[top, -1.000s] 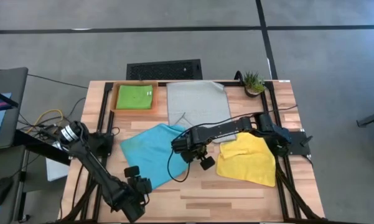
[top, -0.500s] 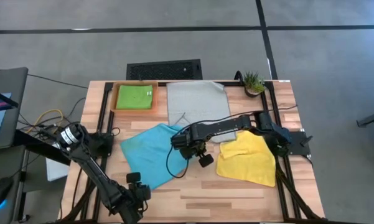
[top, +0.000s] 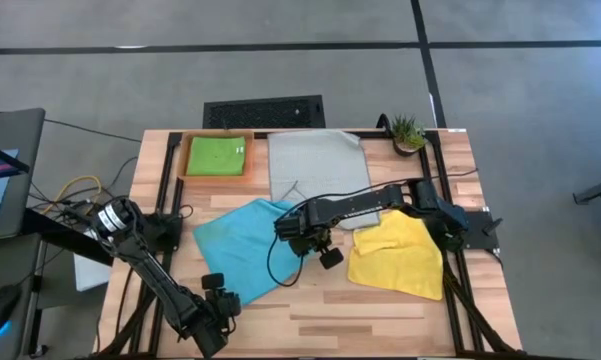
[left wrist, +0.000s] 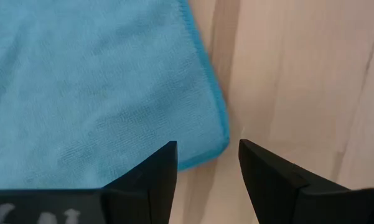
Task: Fold microfiber towels
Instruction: Fold the blue microfiber towel
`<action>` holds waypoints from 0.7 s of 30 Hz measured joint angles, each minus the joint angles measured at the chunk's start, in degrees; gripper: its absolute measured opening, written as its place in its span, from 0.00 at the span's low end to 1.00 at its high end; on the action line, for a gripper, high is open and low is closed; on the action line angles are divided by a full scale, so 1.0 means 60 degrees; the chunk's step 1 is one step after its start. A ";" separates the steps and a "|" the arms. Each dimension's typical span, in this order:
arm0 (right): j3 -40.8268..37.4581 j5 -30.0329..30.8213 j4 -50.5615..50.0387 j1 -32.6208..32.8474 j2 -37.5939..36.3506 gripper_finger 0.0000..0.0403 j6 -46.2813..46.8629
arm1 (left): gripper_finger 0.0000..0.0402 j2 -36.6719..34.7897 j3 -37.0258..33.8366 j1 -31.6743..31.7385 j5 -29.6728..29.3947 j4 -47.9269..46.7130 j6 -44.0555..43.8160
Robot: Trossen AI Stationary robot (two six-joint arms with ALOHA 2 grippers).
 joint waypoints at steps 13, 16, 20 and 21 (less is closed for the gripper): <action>0.0000 -0.0002 0.0007 -0.0004 0.0000 0.02 -0.0013 | 0.22 0.0000 -0.0065 0.0279 0.0219 0.0137 0.0276; 0.0000 -0.0002 0.0007 -0.0003 0.0000 0.03 -0.0013 | 0.15 0.0000 -0.0065 0.0279 0.0544 0.0146 0.0283; 0.0000 -0.0002 0.0007 -0.0004 0.0000 0.03 -0.0013 | 0.04 0.0000 -0.0065 0.0279 0.0847 0.0152 0.0191; 0.0000 -0.0002 0.0007 -0.0004 0.0000 0.03 -0.0013 | 0.02 0.0000 -0.0065 0.0283 0.0917 0.0155 0.0093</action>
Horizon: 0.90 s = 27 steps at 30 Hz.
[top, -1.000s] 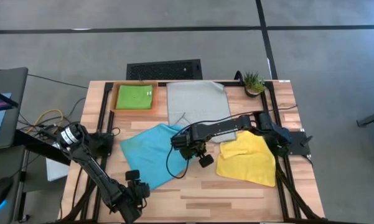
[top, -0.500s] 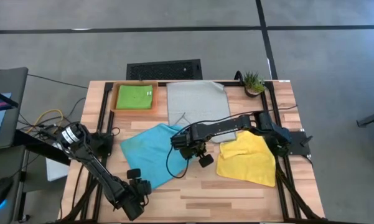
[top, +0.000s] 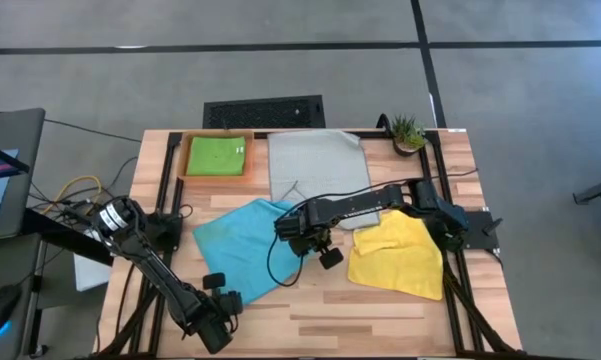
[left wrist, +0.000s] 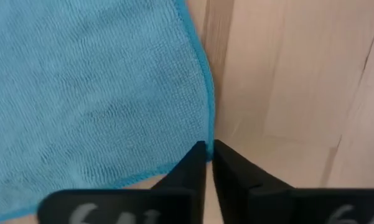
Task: Fold microfiber towels
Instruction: Fold the blue microfiber towel
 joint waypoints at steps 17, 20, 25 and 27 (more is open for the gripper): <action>0.0004 0.0000 -0.0135 0.0000 0.0000 0.04 0.0141 | 0.00 -0.0004 0.0296 0.0127 0.0018 0.0528 -0.2152; 0.0004 -0.0004 -0.0116 0.0000 0.0000 0.06 0.0336 | 0.00 -0.0011 0.0485 0.0127 0.0018 0.0528 -0.2208; 0.0004 0.0000 -0.0113 0.0000 0.0000 0.09 0.0339 | 0.00 -0.0011 0.0616 0.0120 0.0029 0.0511 -0.2548; 0.0004 0.0000 -0.0113 0.0004 0.0000 0.11 0.0323 | 0.00 -0.0011 0.0637 0.0122 0.0027 0.0523 -0.2710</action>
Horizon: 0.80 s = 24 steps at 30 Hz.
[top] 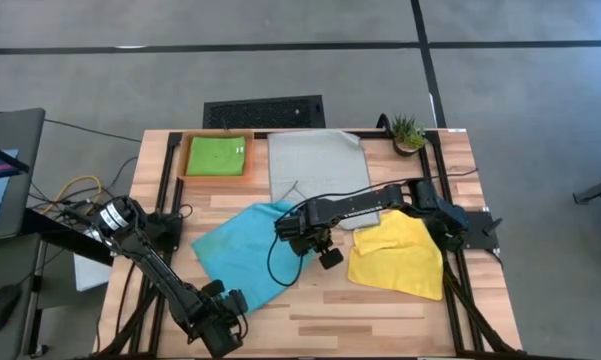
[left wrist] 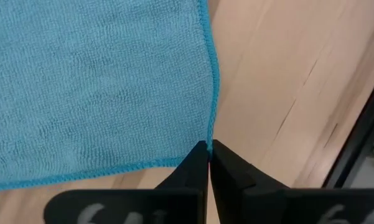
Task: Fold microfiber towels
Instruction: Fold the blue microfiber towel
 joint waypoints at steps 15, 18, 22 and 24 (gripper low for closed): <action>0.0000 0.0000 -0.0525 0.0004 0.0004 0.21 -0.0010 | 0.00 0.0000 0.0000 -0.0202 0.0012 -0.0490 -0.1998; 0.0002 -0.0002 -0.0667 0.0004 0.0027 0.22 -0.0006 | 0.00 0.0000 0.0000 -0.0345 0.0004 -0.0631 -0.2280; 0.0007 -0.0015 -0.0642 0.0004 0.0073 0.22 -0.0009 | 0.00 0.0000 0.0000 -0.0412 -0.0016 -0.0645 -0.2402; 0.0007 -0.0018 -0.0615 0.0004 0.0073 0.21 -0.0009 | 0.00 0.0000 0.0000 -0.0406 -0.0020 -0.0641 -0.2404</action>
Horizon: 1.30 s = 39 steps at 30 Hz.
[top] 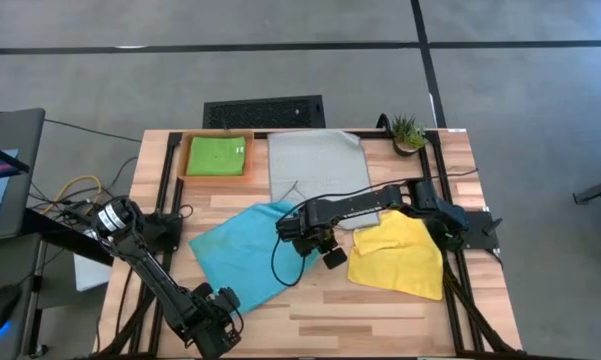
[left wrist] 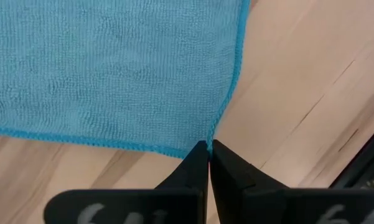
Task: Fold microfiber towels
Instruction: Fold the blue microfiber towel
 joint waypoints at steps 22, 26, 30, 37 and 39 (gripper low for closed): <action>-0.0015 0.0191 -0.0813 0.0162 -0.0143 0.02 0.0061 | 0.00 0.0000 0.1262 0.0000 -0.0508 -0.1324 -0.1767; -0.0015 0.0599 -0.0833 0.0121 -0.0648 0.02 0.0074 | 0.00 -0.0003 0.1965 0.0018 -0.0454 -0.3021 -0.2425; -0.0015 0.1230 -0.0653 -0.0148 -0.1348 0.01 0.0396 | 0.00 -0.0005 0.2693 0.0068 -0.0669 -0.4945 -0.3313; -0.0007 0.2028 0.0135 -0.0998 -0.2286 0.01 0.0660 | 0.00 -0.0007 0.3450 0.0518 -0.0924 -0.7515 -0.3878; -0.0007 0.2326 0.0428 -0.1260 -0.2483 0.01 0.0784 | 0.00 -0.0026 0.3489 0.0746 -0.0973 -0.7583 -0.3678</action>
